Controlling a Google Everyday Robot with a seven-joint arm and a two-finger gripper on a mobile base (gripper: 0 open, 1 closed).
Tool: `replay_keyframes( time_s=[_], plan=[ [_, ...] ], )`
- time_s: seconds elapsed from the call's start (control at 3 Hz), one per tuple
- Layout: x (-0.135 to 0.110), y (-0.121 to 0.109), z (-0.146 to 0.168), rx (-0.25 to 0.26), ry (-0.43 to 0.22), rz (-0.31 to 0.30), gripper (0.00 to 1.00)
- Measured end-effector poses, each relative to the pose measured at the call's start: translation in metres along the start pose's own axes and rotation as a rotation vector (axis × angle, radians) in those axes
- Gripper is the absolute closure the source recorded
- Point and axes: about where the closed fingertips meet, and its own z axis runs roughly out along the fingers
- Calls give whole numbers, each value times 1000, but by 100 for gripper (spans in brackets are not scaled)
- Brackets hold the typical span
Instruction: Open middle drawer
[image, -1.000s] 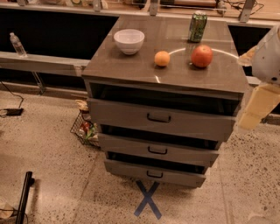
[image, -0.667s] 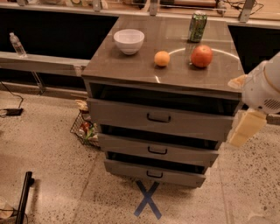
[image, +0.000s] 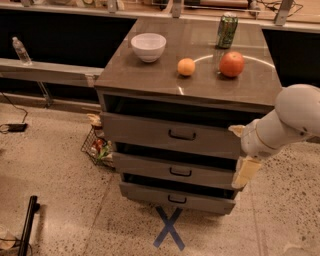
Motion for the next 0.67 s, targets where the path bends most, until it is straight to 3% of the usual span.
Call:
replay_keyframes(
  time_s=[0.67],
  plan=[
    [-7,0,-4,9,20,-29,0]
  ],
)
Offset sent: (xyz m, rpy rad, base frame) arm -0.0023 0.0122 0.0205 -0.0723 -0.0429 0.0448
